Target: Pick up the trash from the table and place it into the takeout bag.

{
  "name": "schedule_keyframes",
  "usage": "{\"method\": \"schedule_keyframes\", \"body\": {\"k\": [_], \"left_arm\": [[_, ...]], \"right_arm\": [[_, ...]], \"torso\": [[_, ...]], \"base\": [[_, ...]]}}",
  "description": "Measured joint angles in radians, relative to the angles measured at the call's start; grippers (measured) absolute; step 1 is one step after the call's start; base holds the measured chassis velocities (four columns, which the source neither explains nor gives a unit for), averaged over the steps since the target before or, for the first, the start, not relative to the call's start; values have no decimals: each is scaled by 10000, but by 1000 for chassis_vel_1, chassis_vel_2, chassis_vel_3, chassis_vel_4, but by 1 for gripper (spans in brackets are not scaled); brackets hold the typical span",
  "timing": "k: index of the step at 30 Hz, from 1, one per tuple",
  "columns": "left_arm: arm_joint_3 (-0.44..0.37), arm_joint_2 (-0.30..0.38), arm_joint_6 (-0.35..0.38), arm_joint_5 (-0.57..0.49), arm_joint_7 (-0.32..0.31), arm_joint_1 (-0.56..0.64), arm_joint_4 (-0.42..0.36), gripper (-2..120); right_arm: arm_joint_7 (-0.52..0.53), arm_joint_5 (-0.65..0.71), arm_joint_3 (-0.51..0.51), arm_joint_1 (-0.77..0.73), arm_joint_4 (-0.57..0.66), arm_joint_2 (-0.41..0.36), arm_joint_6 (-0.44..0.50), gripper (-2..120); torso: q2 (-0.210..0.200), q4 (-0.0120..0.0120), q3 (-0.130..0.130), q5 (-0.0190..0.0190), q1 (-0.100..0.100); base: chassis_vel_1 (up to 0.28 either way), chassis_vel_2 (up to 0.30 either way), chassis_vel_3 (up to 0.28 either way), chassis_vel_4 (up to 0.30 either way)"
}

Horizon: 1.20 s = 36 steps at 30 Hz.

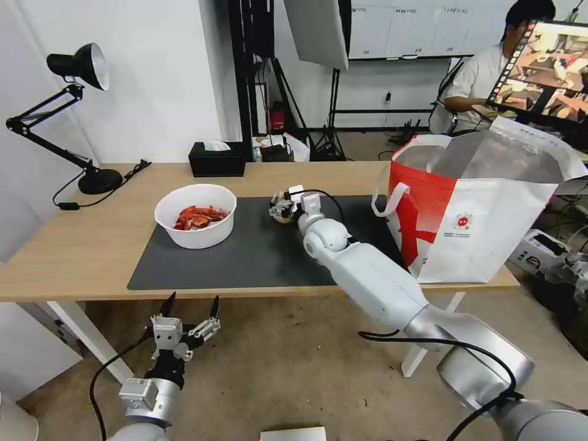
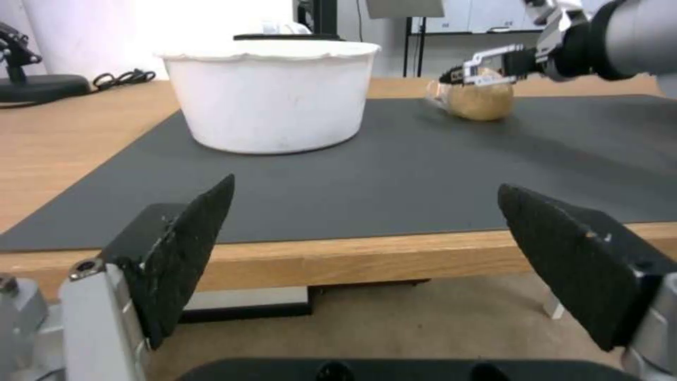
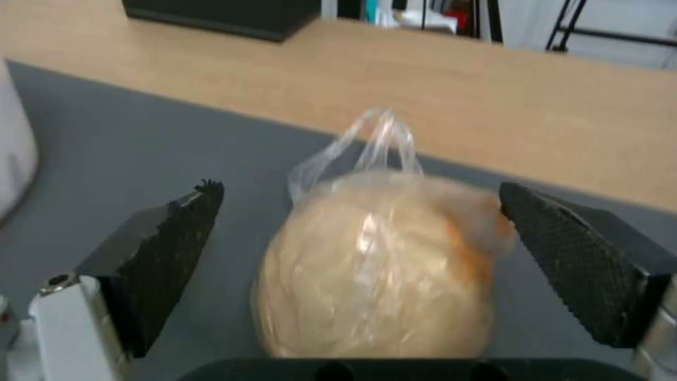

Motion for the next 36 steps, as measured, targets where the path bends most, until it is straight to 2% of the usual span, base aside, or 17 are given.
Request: {"method": "schedule_keyframes", "body": {"k": [9, 12, 15, 16, 18, 19, 21, 22, 25, 26, 29, 30, 33, 34, 36], "left_arm": [[-32, 23, -19, -9, 0, 56, -19, 100], [-23, 31, -21, -10, 0, 57, -28, 100], [-13, 37, -22, -10, 0, 67, -34, 100], [-13, 37, -22, -10, 0, 67, -34, 100], [-15, 46, -24, -10, 0, 89, -45, 100], [-15, 46, -24, -10, 0, 89, -45, 100], [-23, 55, -29, -10, 0, 106, -54, 100], [-23, 55, -29, -10, 0, 106, -54, 100], [-23, 55, -35, -10, -1, 118, -56, 100], [-23, 55, -35, -10, -1, 118, -56, 100], [0, 43, -40, -9, -2, 120, -56, 100], [0, 43, -40, -9, -2, 120, -56, 100], [15, 43, -44, -1, -4, 120, -56, 100], [15, 43, -44, -1, -4, 120, -56, 100], [17, 43, -45, 3, -5, 120, -66, 100]], "right_arm": [[-239, -89, 199, 23, -708, 301, 0, 100], [-274, -95, 207, 7, -730, 312, 2, 96], [-302, -98, 209, -36, -732, 343, 10, 82], [-302, -98, 209, -36, -732, 343, 10, 82], [-303, -97, 211, -58, -732, 345, 6, 70], [-303, -97, 211, -58, -732, 345, 6, 70], [-290, -93, 211, -95, -706, 328, 2, 60], [-290, -93, 211, -95, -706, 328, 2, 60], [-232, -74, 208, -152, -576, 260, -69, 45], [-232, -74, 208, -152, -576, 260, -69, 45], [-164, -35, 208, -252, -269, 92, -109, 30], [-164, -35, 208, -252, -269, 92, -109, 30], [69, -49, 194, -436, 614, -391, -103, 18], [69, -49, 194, -436, 614, -391, -103, 18], [268, -375, 175, -644, 1520, -873, -24, 13]], "torso": [[0, -1, 0, 0, 0], [0, -1, 0, 0, 0], [0, -1, 0, 1, 0], [0, -1, 0, 1, 0], [1, -1, 0, 0, 0], [1, -1, 0, 0, 0], [0, -1, 0, 1, 0], [0, -1, 0, 1, 0], [1, -1, 0, 1, 0], [1, -1, 0, 1, 0], [0, -1, 0, 1, 0], [0, -1, 0, 1, 0], [0, 0, 0, 1, 0], [0, 0, 0, 1, 0], [0, 1, 0, 3, 0]], "base": [[0, 0, 0, 0], [0, 0, 0, 0], [0, 0, 0, 0], [0, 0, 0, 0], [0, 0, 0, 0], [0, 0, 0, 0], [0, 0, 0, 0], [0, 0, 0, 0], [0, 0, 0, 0], [0, 0, 0, 0], [0, 0, 0, 0], [0, 0, 0, 0], [0, 0, 0, 0], [0, 0, 0, 0], [0, 0, 0, 0]]}}
